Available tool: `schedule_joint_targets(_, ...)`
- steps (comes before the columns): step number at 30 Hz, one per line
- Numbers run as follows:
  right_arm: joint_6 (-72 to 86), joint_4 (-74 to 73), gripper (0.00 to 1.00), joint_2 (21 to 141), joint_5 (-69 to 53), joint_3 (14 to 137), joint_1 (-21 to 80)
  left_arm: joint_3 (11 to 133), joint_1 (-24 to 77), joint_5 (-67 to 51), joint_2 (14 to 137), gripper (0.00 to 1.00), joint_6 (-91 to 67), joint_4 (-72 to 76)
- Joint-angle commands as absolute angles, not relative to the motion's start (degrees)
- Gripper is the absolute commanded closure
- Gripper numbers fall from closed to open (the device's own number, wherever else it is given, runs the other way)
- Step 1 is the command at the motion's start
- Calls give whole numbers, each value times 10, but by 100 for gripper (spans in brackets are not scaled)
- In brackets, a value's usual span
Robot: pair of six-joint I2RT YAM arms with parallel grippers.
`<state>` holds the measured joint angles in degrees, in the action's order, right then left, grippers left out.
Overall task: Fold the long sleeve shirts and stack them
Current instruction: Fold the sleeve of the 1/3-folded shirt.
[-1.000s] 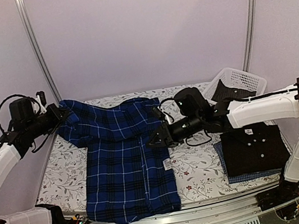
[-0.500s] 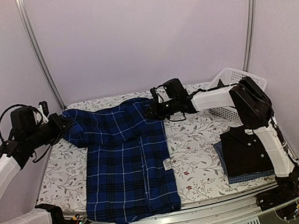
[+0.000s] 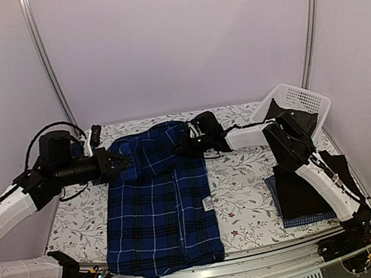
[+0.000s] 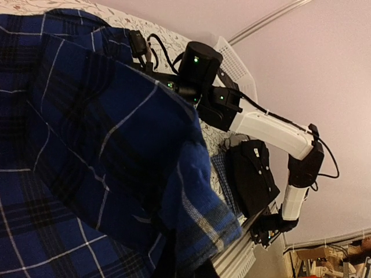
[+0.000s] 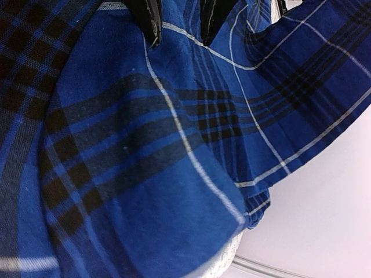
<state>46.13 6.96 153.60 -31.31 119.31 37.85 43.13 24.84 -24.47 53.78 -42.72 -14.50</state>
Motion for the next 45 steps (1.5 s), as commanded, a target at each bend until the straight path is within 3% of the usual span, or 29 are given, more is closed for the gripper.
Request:
schedule_joint_targets(1, 473, 65, 78, 1559, -325, 1200, 380, 457, 314, -271, 597, 100, -407, -124)
schedule_joint_targets(8, 432, 21, 77, 1520, -325, 1198, 377, 493, 359, -236, 672, 100, -404, -145)
schedule_joint_targets(14, 391, -20, 75, 1433, -326, 1170, 374, 509, 355, -116, 650, 100, -432, -200)
schedule_joint_targets(27, 380, 57, 75, 1203, -353, 817, 459, 539, 344, -109, 655, 100, -435, -184)
schedule_joint_targets(35, 406, 112, 75, 1178, -335, 694, 526, 570, 344, -125, 689, 100, -421, -180)
schedule_joint_targets(45, 410, 122, 74, 1231, -327, 705, 542, 587, 344, -147, 700, 100, -405, -178)
